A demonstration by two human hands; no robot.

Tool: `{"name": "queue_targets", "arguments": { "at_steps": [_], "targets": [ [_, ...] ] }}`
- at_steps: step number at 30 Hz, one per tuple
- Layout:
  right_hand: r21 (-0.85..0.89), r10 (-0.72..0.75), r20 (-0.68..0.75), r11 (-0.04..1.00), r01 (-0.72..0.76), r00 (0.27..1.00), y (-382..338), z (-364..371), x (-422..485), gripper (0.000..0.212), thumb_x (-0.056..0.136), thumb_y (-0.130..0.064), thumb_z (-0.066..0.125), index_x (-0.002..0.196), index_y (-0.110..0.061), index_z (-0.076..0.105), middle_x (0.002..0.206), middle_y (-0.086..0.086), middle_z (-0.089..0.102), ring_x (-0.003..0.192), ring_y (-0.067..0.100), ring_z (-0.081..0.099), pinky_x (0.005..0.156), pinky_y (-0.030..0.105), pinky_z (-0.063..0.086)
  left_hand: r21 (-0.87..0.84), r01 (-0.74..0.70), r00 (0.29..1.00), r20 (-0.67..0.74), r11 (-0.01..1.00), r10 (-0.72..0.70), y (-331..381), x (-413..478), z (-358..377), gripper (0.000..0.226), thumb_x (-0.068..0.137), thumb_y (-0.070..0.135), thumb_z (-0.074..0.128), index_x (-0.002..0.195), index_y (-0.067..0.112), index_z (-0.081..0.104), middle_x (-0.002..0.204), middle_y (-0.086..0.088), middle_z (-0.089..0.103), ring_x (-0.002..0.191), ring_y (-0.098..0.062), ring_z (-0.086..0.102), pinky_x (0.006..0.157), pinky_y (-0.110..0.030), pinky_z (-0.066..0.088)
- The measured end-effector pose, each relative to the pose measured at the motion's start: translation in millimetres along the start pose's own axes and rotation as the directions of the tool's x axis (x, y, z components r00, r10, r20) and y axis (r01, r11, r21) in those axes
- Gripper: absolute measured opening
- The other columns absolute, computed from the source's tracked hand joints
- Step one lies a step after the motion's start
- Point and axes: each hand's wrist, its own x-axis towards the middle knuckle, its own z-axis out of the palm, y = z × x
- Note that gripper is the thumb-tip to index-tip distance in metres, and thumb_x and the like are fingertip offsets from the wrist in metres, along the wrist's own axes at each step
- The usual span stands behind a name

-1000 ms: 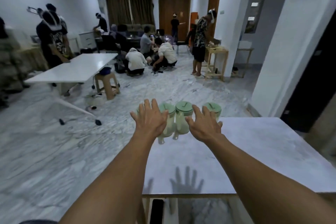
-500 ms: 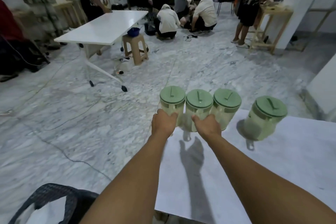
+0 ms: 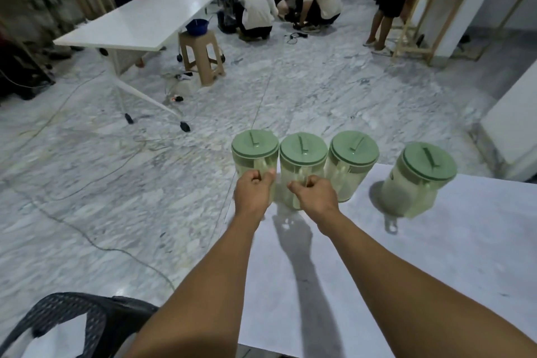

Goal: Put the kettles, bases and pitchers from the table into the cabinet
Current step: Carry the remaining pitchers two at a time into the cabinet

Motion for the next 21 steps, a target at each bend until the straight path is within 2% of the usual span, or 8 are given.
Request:
{"name": "queue_targets", "arguments": {
  "at_steps": [1,3,6,9,12,14,17,21],
  "targets": [
    [0.010,-0.008,-0.001,1.000,0.008,1.000,-3,-2,-5,0.044,0.084,-0.029,0.071,0.060,-0.016,0.037,0.058,0.001,0.042,0.057,0.020,0.041,0.057,0.031,0.035,-0.029,0.006,1.000,0.005,1.000,-0.006,2,-4,-4,0.034,0.081,0.045,0.065,0.073,0.012,0.058,0.069,-0.005,0.061,0.066,-0.023,0.057,0.064,-0.034,0.050],
    [0.053,-0.030,-0.014,0.998,0.031,0.999,-13,-6,-18,0.045,0.083,-0.032,0.072,0.060,-0.017,0.036,0.058,0.002,0.043,0.059,0.022,0.043,0.059,0.032,0.037,-0.057,0.006,1.000,0.015,0.998,-0.005,11,-12,-14,0.035,0.081,0.044,0.063,0.081,0.009,0.063,0.077,-0.008,0.066,0.072,-0.025,0.061,0.071,-0.042,0.052],
    [0.139,-0.110,-0.050,0.983,0.116,0.993,-31,-16,-46,0.037,0.081,-0.034,0.070,0.064,-0.016,0.043,0.063,0.008,0.054,0.065,0.025,0.051,0.063,0.033,0.040,-0.107,-0.019,1.000,-0.020,0.994,0.016,39,-33,-35,0.039,0.086,0.039,0.058,0.087,0.001,0.065,0.084,-0.012,0.071,0.073,-0.024,0.064,0.072,-0.041,0.052],
    [0.275,-0.196,-0.109,0.936,0.219,0.975,-50,-39,-88,0.024,0.084,-0.034,0.065,0.081,-0.012,0.056,0.081,0.008,0.071,0.081,0.025,0.068,0.077,0.038,0.050,-0.206,-0.079,0.996,-0.043,0.975,0.072,71,-67,-54,0.030,0.090,0.026,0.050,0.091,0.001,0.065,0.083,-0.010,0.073,0.073,-0.018,0.069,0.077,-0.039,0.054],
    [0.377,-0.228,-0.239,0.874,0.306,0.944,-64,-72,-140,0.028,0.090,-0.035,0.061,0.097,-0.008,0.058,0.078,0.006,0.069,0.080,0.025,0.068,0.075,0.038,0.049,-0.274,-0.162,0.987,-0.038,0.948,0.158,103,-117,-61,0.028,0.095,0.028,0.044,0.086,0.009,0.062,0.080,-0.009,0.070,0.067,-0.020,0.065,0.068,-0.032,0.049],
    [0.407,-0.220,-0.342,0.842,0.355,0.914,-65,-100,-174,0.027,0.093,-0.034,0.057,0.094,-0.008,0.057,0.075,0.007,0.064,0.074,0.023,0.062,0.070,0.037,0.045,-0.289,-0.213,0.976,-0.020,0.933,0.216,121,-154,-57,0.034,0.098,0.035,0.041,0.090,0.009,0.062,0.078,-0.007,0.067,0.066,-0.019,0.062,0.063,-0.030,0.046],
    [0.416,-0.160,-0.480,0.824,0.385,0.862,-54,-156,-223,0.032,0.095,-0.038,0.050,0.090,-0.007,0.058,0.073,0.007,0.061,0.073,0.024,0.060,0.071,0.039,0.045,-0.322,-0.242,0.958,0.072,0.915,0.279,147,-213,-34,0.042,0.100,0.042,0.038,0.105,0.006,0.060,0.080,-0.007,0.064,0.065,-0.018,0.059,0.061,-0.031,0.045],
    [0.399,-0.058,-0.672,0.811,0.428,0.738,-25,-243,-287,0.031,0.096,-0.038,0.046,0.078,-0.014,0.056,0.072,0.008,0.061,0.070,0.025,0.060,0.067,0.037,0.044,-0.382,-0.272,0.906,0.207,0.883,0.369,180,-299,16,0.039,0.101,0.041,0.036,0.101,0.009,0.057,0.075,-0.006,0.060,0.062,-0.018,0.055,0.054,-0.028,0.041]
  ]
}}
